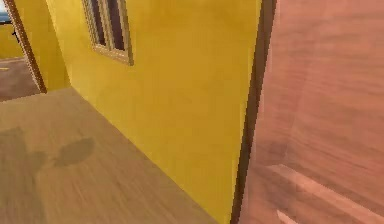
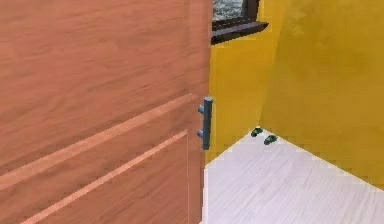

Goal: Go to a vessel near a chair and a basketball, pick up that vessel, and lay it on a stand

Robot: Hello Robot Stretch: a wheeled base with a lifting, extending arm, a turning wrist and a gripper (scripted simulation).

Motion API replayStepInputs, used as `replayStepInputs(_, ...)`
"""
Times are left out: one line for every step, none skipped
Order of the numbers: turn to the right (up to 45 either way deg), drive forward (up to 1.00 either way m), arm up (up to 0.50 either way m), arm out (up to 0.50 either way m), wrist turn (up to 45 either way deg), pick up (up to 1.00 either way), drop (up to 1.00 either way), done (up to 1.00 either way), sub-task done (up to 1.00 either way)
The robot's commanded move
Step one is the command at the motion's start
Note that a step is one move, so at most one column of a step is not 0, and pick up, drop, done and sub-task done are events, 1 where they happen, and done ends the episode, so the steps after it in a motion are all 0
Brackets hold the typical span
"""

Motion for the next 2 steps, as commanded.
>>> replayStepInputs(15.0,0.0,0.0,0.0,0.0,0.0,0.0,0.0,0.0)
replayStepInputs(0.0,0.15,0.0,0.0,0.0,0.0,0.0,0.0,0.0)
